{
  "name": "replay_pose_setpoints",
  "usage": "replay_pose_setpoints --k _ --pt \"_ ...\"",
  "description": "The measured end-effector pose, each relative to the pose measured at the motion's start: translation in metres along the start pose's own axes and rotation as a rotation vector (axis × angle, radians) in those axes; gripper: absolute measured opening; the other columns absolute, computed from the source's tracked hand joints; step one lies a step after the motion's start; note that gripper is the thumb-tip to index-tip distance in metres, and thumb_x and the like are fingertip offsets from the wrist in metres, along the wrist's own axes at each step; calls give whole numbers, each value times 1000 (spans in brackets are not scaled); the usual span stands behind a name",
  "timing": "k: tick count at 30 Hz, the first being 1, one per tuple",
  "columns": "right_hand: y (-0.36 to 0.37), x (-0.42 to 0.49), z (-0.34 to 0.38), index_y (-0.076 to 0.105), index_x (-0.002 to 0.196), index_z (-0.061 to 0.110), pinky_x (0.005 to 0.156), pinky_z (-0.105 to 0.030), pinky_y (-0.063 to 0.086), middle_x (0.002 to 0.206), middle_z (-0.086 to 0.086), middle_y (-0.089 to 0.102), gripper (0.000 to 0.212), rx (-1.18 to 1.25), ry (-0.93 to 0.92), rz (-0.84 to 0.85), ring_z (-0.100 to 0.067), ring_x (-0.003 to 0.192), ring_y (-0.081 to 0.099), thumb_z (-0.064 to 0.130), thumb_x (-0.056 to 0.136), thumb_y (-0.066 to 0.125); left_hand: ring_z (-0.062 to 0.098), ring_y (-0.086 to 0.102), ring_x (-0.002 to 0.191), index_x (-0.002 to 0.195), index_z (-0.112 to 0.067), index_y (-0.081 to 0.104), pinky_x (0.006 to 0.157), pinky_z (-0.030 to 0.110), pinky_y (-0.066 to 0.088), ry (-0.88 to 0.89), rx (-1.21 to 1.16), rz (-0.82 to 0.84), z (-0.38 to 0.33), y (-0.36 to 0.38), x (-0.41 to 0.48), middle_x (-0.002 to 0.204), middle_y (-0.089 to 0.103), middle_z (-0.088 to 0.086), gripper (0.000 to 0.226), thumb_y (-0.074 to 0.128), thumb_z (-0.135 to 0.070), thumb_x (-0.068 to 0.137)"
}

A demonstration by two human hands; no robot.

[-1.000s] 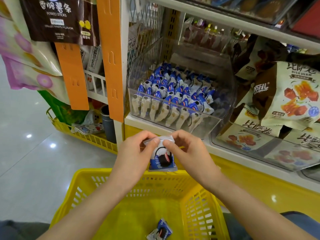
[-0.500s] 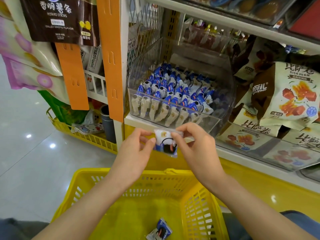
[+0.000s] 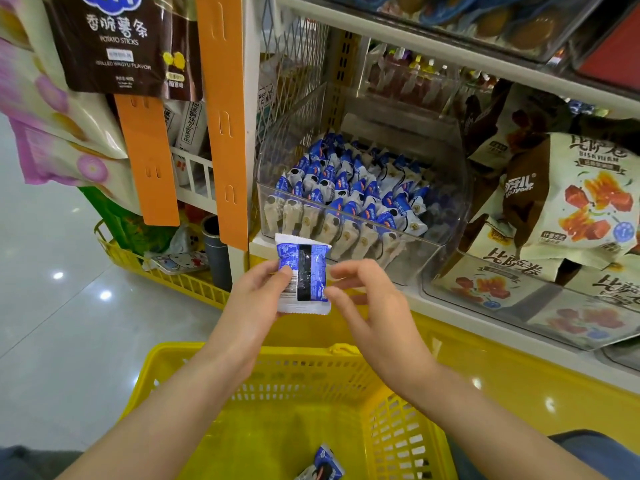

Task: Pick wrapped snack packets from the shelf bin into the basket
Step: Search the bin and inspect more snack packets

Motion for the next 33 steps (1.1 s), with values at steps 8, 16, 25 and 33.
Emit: replay_pose_setpoints --k 8,16,25,33 --pt "15 2 -29 58 107 12 60 -18 54 101 -8 68 16 594 440 40 -4 71 66 10 95 47 7 61 86 109 -26 55 71 16 48 241 336 109 -11 15 -9 98 65 -9 24 53 -10 91" --pt "21 -1 -36 53 111 1 64 -26 58 108 -15 64 22 605 509 7 -14 82 66 11 92 54 -8 50 94 102 -33 51 74 2 38 561 712 31 -22 19 -22 98 56 -19 29 68 -25 79" --pt "21 -4 -36 52 98 13 65 -35 59 99 -3 65 16 397 392 -4 -19 83 68 18 86 62 5 64 80 106 -23 61 72 29 52 570 826 74 -20 19 -19 93 69 -9 18 55 -17 90" --pt "37 -8 -40 47 116 13 79 -43 56 102 2 67 35 396 455 95 -16 83 70 14 85 63 22 63 78 117 -17 54 68 43 50 551 1031 79 -16 19 -20 91 68 7 24 46 -24 95"
Point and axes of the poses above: each hand's wrist, its own x-axis towards the middle knuckle, its own y-axis out of the palm, z = x × y, the point moved 8 cm from there along x, towards the middle knuckle
